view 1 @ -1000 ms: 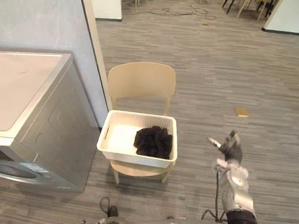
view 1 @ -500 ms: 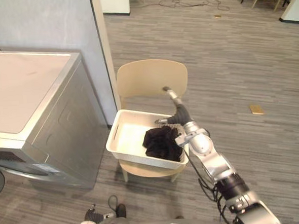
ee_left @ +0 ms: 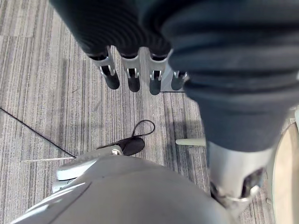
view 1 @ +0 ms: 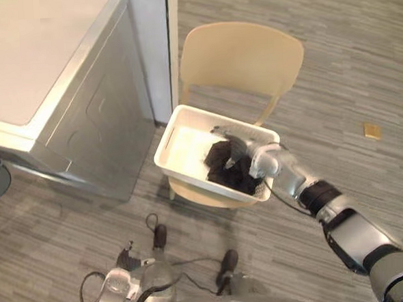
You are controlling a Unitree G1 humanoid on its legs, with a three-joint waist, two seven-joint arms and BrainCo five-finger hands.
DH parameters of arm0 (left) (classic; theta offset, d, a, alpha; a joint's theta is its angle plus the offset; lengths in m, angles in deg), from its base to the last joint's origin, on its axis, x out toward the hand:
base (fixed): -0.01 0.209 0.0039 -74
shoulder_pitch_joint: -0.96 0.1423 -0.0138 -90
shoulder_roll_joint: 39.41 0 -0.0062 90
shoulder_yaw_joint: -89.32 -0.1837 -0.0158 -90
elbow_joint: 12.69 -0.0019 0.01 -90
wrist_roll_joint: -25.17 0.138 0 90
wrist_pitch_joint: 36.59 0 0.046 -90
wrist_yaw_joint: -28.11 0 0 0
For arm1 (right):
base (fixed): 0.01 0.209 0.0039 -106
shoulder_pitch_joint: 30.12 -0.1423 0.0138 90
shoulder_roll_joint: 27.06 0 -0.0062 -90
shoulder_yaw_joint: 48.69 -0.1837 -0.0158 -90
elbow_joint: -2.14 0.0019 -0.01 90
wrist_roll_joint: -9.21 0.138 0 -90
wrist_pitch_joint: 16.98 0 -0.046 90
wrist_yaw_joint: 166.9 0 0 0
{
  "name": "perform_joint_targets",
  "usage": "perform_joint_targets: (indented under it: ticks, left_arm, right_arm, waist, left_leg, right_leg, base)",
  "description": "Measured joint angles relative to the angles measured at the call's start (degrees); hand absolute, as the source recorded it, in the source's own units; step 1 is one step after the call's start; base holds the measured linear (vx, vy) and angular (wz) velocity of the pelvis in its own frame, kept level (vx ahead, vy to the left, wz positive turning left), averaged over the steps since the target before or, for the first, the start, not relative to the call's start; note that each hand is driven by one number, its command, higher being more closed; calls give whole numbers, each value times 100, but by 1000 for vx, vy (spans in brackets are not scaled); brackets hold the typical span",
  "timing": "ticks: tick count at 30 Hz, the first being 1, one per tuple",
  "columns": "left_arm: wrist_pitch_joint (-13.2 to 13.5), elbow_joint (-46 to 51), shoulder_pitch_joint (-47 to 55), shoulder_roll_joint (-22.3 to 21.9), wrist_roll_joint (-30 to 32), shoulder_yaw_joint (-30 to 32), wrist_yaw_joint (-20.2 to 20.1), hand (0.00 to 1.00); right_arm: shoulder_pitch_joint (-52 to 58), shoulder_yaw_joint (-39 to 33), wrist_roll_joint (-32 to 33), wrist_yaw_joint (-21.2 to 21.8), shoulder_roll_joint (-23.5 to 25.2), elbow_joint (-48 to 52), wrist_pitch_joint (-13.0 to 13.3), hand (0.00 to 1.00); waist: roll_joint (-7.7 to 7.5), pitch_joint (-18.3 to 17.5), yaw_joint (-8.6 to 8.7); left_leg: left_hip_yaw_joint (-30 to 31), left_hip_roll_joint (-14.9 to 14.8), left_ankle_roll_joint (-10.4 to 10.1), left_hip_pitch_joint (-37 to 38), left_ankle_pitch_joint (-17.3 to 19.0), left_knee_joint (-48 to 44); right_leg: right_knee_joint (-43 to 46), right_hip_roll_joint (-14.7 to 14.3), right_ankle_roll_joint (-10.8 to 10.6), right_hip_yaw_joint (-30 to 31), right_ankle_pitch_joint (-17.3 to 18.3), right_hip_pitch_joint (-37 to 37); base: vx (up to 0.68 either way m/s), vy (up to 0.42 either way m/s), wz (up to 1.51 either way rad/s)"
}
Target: Pick up the laundry basket with both hands and put the clothes into the washing machine.
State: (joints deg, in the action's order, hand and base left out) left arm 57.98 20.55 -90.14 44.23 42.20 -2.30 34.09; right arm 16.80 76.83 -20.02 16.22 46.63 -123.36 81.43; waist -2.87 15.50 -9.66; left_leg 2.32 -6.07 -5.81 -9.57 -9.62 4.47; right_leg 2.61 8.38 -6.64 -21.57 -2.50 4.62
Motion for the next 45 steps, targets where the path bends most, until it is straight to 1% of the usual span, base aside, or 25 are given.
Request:
perform_joint_targets:
  ticks: [2, 4, 5, 7, 8, 10, 12, 15, 16, 17, 21, 23, 27, 28, 31, 32, 35, 37, 40, 45]
  left_arm:
    - [0, 1, -49, 4, -32, -19, 11, 0]
    - [3, 23, -141, 15, -151, -22, 87, 0]
    - [-4, 42, -170, 15, -174, -27, 116, 0]
    - [-4, 137, -214, 18, -259, -37, 174, 0]
    - [-5, 159, -218, 19, -300, -37, 197, 0]
    - [-4, 228, -223, 20, -350, -36, 255, 0]
    - [-3, 298, -256, 33, -447, -41, 323, 0]
    - [-5, 433, -264, 39, -496, -56, 364, 0]
    - [-4, 449, -264, 39, -529, -60, 367, 0]
    - [-4, 449, -264, 40, -565, -62, 370, 0]
    - [-2, 562, -268, 40, -570, -60, 387, 0]
    - [-2, 606, -275, 48, -572, -60, 410, 0]
    - [-2, 660, -276, 49, -683, -59, 461, 0]
    - [-2, 664, -276, 48, -698, -52, 500, 0]
    - [-1, 689, -289, 35, -744, 11, 616, 0]
    - [2, 712, -289, 20, -786, 42, 647, 0]
    - [-3, 717, -356, -25, -795, 114, 727, 0]
    - [-15, 706, -385, -59, -798, 161, 762, 0]
    - [-20, 695, -392, -72, -796, 197, 823, 0]
    - [-48, 651, -507, -134, -798, 334, 949, 0]
  right_arm:
    - [-84, -18, -49, -13, -62, -111, -15, 0]
    - [-144, -28, -193, -70, -74, -177, -103, 0]
    - [-159, -30, -255, -87, -74, -182, -121, 0]
    - [-187, -150, -272, -122, -57, -267, -139, 0]
    - [-187, -213, -273, -133, -42, -316, -142, 0]
    - [-188, -343, -273, -209, -28, -419, -235, 0]
    - [-195, -540, -273, -286, -30, -440, -267, 0]
    - [-285, -543, -274, -304, -26, -573, -270, 0]
    - [-285, -543, -274, -307, -27, -619, -286, 0]
    - [-284, -544, -275, -307, -25, -650, -362, 0]
    - [-323, -930, -342, -366, -13, -665, -406, 0]
    - [-401, -942, -404, -487, -12, -812, -484, 0]
    - [-470, -1155, -443, -527, -13, -1051, -544, 0]
    - [-487, -1162, -444, -543, -14, -1074, -608, 0]
    - [-487, -1247, -441, -633, -13, -1096, -614, 0]
    - [-503, -1395, -435, -706, -13, -1167, -614, 0]
    - [-578, -1749, -368, -783, -13, -1522, -753, 0]
    - [-616, -1823, -242, -860, -8, -1658, -775, 0]
    - [-695, -1838, -193, -949, 23, -1726, -825, 0]
    - [-790, -2041, -2, -1003, 32, -1841, -863, 0]
  waist:
    - [-5, 19, -5]
    - [-4, 219, -18]
    - [-2, 257, -18]
    - [0, 369, -17]
    - [1, 393, -17]
    - [-1, 489, -29]
    - [0, 613, -38]
    - [1, 711, -31]
    - [0, 727, -36]
    - [2, 733, -41]
    - [6, 826, -55]
    - [13, 893, -53]
    - [17, 921, -54]
    - [18, 930, -55]
    - [41, 1027, -52]
    - [41, 1028, -61]
    - [61, 1048, -69]
    - [63, 1050, -101]
    - [76, 1081, -99]
    - [76, 1084, -131]
  left_leg:
    - [33, 3, 16, -142, -42, 0]
    - [41, -2, 23, -175, -93, 1]
    - [40, -5, 35, -202, -108, 1]
    - [41, -19, 73, -348, -155, 2]
    - [41, -33, 73, -378, -170, 2]
    - [41, -42, 38, -434, -226, 2]
    - [46, -49, 49, -528, -257, 2]
    - [57, -54, 49, -648, -303, 2]
    - [59, -54, 49, -660, -307, 2]
    - [68, -51, 52, -694, -312, 1]
    - [79, -49, 47, -770, -335, 0]
    - [81, -48, 48, -774, -335, 0]
    - [98, -48, 52, -931, -351, 0]
    - [98, -48, 52, -989, -360, 0]
    - [121, -46, 49, -1058, -364, -1]
    - [133, -46, 46, -1151, -373, -1]
    - [216, -49, 33, -1377, -425, -3]
    - [216, -47, 32, -1448, -427, -4]
    - [218, -49, 31, -1521, -426, -5]
    - [243, -58, 31, -1882, -435, -41]
  right_leg:
    - [115, 21, 13, -8, 17, 172]
    - [237, 36, 29, 14, 29, 265]
    - [263, 39, 31, 21, 30, 309]
    - [306, 37, 41, 41, 23, 474]
    - [323, 37, 48, 45, 18, 511]
    - [348, 35, 59, 50, 0, 575]
    - [399, 38, 66, 55, -5, 698]
    - [406, 35, 82, 53, -37, 818]
    - [406, 36, 82, 51, -39, 826]
    - [406, 40, 81, 42, -41, 853]
    - [415, 42, 83, 33, -52, 923]
    - [419, 44, 83, 31, -51, 927]
    - [442, 46, 84, 21, -52, 1087]
    - [452, 47, 85, 21, -53, 1153]
    - [449, 47, 86, -3, -53, 1203]
    - [454, 46, 87, -10, -54, 1295]
    - [459, 40, 98, -93, -72, 1472]
    - [461, 41, 100, -93, -73, 1549]
    - [451, 35, 102, -92, -74, 1617]
    - [453, 20, 121, -105, -102, 1947]
  base:
    - [-91, 10, 6]
    - [-85, 0, 0]
    - [-97, -5, -3]
    - [-89, -11, -4]
    - [-77, -30, -3]
    - [-43, -27, -1]
    - [-54, -28, -2]
    - [-27, -36, -2]
    - [-11, -31, 1]
    - [7, -38, 2]
    - [7, -43, 1]
    - [-7, -39, 0]
    - [-3, -41, 0]
    - [10, -33, -1]
    - [7, -41, 1]
    - [1, -44, 2]
    - [15, -52, 7]
    - [25, -52, 0]
    - [14, -50, -3]
    - [0, -42, -2]
